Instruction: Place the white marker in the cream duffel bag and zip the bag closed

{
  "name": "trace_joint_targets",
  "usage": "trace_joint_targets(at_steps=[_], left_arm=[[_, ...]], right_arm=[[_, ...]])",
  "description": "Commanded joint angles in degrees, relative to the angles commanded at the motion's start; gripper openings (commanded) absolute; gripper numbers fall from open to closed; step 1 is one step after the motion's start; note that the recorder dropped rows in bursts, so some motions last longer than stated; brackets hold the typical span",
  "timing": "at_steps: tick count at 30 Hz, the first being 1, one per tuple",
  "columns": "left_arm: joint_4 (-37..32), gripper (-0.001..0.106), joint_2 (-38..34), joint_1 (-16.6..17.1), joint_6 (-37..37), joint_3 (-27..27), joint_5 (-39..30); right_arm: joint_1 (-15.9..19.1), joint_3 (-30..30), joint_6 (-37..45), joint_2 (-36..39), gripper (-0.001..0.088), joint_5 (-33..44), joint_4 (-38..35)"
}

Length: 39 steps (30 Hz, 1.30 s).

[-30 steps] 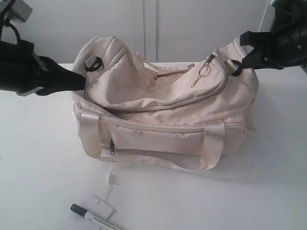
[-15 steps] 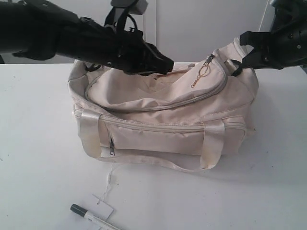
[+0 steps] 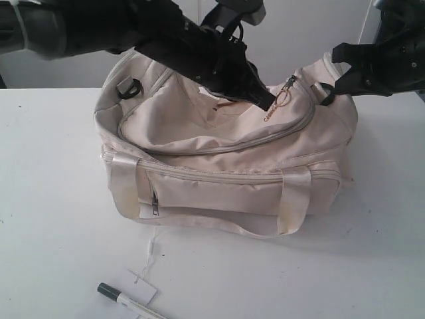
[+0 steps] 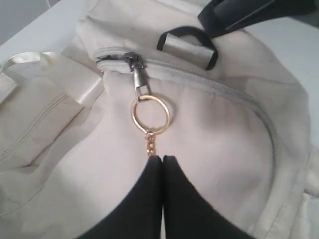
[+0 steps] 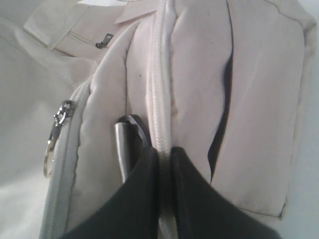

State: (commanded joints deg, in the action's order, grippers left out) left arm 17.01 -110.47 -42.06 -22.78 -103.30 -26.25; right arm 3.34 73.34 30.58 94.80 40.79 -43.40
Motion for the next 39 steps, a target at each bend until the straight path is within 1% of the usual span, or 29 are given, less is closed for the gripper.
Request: trace_joint_targets(at_steps=[1, 4, 7, 9, 14, 16, 18, 23, 28, 33, 34, 36, 39], left_arm=[[-1.1, 0.000, -0.3, -0.6, 0.0, -0.1, 1.9], [-1.1, 0.000, -0.9, -1.8, 0.0, -0.1, 6.4], [-1.1, 0.001, -1.6, -2.2, -0.1, -0.1, 7.7], [-1.2, 0.009, -2.2, -2.2, -0.6, -0.1, 7.8], [-1.2, 0.041, -3.0, -2.3, -1.7, -0.1, 7.7], [-1.2, 0.049, -3.0, -2.3, -1.7, -0.1, 7.7], [-1.2, 0.052, -3.0, -2.6, -1.7, -0.1, 8.2], [-1.2, 0.052, -4.1, -2.6, -2.7, -0.1, 10.6], [-1.2, 0.052, -6.4, -2.6, -3.1, -0.1, 14.5], [-1.7, 0.051, -7.5, -2.6, -3.1, -0.1, 15.1], [-2.2, 0.049, -7.5, -2.6, -3.1, -0.1, 15.1], [-2.3, 0.040, -7.5, -2.6, -3.1, -0.1, 15.1], [-2.4, 0.022, -7.5, -2.6, -3.1, -0.1, 15.1]], right_arm=[[0.0, 0.0, 0.0, 0.0, 0.0000, 0.0, 0.0], [0.0, 0.0, 0.0, 0.0, 0.0000, 0.0, 0.0], [0.0, 0.0, 0.0, 0.0, 0.0000, 0.1, 0.0], [0.0, 0.0, 0.0, 0.0, 0.0000, 0.2, 0.0], [0.0, 0.0, 0.0, 0.0, 0.0000, 0.1, 0.0], [0.0, 0.0, 0.0, 0.0, 0.0000, 0.1, 0.0], [0.0, 0.0, 0.0, 0.0, 0.0000, 0.1, 0.0], [0.0, 0.0, 0.0, 0.0, 0.0000, 0.2, 0.0], [0.0, 0.0, 0.0, 0.0, 0.0000, 0.2, 0.0], [0.0, 0.0, 0.0, 0.0, 0.0000, 0.1, 0.0], [0.0, 0.0, 0.0, 0.0, 0.0000, 0.1, 0.0], [0.0, 0.0, 0.0, 0.0, 0.0000, 0.1, 0.0], [0.0, 0.0, 0.0, 0.0, 0.0000, 0.1, 0.0]])
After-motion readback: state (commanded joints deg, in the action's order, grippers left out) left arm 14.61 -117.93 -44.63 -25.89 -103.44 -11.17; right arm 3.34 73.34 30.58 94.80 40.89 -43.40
